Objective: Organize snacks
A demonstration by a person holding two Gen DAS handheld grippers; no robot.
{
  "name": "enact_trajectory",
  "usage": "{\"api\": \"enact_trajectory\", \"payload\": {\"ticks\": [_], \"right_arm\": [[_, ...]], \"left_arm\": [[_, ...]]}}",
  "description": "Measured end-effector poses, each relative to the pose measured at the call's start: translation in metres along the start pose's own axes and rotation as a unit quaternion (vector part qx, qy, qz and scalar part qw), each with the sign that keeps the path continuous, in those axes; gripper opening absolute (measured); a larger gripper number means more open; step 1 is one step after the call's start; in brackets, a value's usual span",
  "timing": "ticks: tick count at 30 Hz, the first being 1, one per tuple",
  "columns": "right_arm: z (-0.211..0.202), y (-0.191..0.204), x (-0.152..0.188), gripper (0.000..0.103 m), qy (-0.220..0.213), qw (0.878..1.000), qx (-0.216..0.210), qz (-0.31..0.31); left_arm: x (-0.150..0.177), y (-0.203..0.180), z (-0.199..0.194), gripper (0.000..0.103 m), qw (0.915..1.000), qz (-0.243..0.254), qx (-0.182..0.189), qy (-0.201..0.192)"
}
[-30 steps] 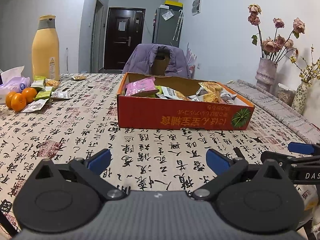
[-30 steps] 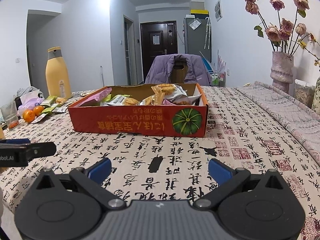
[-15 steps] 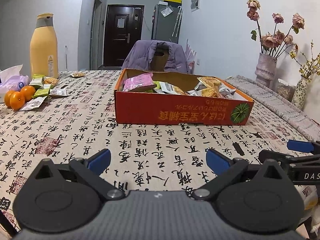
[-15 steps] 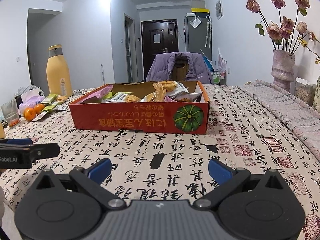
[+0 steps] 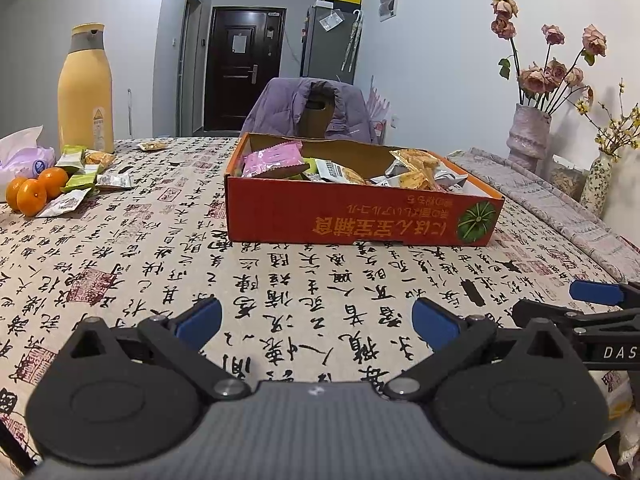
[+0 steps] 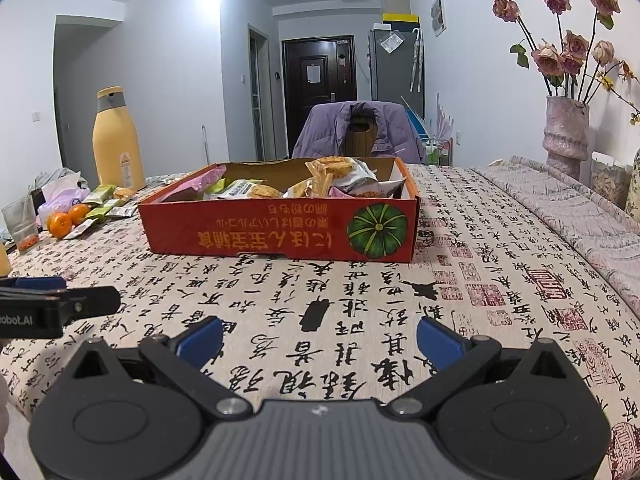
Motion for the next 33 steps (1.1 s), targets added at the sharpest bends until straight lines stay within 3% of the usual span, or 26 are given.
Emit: {"api": "enact_trajectory", "payload": {"ticks": [33], "right_arm": [[-0.0002, 0.0002, 0.0005, 0.103, 0.001, 1.0, 0.0, 0.0]], "left_arm": [[0.0013, -0.002, -0.0001, 0.103, 1.0, 0.001, 0.005, 0.001]]}}
Point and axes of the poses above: each gripper's, at about its wrist camera, not at the fingertips, and z roughly the way its jaws point, y to its left, x to its underside, the point moved 4 cm from there along z, roughly the way its jaws point, and after that the axes turned 3 degrees about x, right-handed, at the moved point
